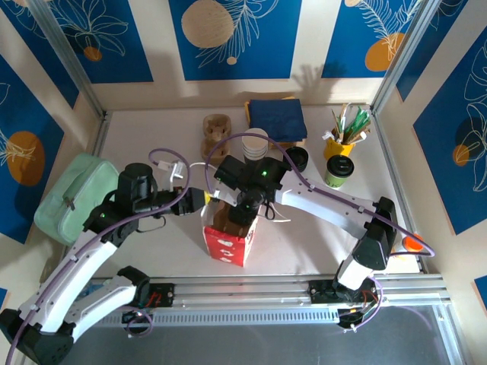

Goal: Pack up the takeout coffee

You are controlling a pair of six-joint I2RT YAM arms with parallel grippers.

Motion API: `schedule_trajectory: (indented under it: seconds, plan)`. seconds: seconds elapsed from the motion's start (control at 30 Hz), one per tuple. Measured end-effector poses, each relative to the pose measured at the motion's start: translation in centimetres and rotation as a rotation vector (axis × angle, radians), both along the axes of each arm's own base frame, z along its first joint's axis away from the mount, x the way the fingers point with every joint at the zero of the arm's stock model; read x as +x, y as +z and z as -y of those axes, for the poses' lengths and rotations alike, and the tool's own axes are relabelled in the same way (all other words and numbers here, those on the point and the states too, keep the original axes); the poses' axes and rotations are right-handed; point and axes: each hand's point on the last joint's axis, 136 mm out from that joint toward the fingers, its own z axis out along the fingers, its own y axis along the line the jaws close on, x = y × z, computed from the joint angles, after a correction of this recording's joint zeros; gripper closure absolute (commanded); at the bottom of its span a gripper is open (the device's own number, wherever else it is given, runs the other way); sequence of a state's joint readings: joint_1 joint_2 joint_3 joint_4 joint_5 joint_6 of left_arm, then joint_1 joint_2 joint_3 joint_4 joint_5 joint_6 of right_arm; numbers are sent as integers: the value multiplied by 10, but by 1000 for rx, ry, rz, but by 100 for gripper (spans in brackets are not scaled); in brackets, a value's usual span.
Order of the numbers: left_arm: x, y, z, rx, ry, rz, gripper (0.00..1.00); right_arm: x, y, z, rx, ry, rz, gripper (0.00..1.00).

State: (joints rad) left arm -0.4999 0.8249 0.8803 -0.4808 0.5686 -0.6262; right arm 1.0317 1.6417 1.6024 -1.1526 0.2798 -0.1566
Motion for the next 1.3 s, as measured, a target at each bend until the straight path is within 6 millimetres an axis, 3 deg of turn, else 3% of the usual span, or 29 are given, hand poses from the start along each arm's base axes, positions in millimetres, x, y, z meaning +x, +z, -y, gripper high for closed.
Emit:
schedule_trajectory:
  seconds: [0.47, 0.67, 0.87, 1.3]
  plan:
    - [-27, 14, 4, -59, -115, 46, 59, 4, 3, -2, 22, -19, 10, 55]
    - [-24, 0, 5, -13, -118, 16, 61, 5, 3, -2, 23, -20, 11, 56]
    - [-20, -16, 7, 63, -111, -14, 73, 6, 3, -3, 29, -21, 13, 56]
    - [-10, 2, 1, 40, -28, 50, 84, 6, -7, -7, 55, -34, -12, 56]
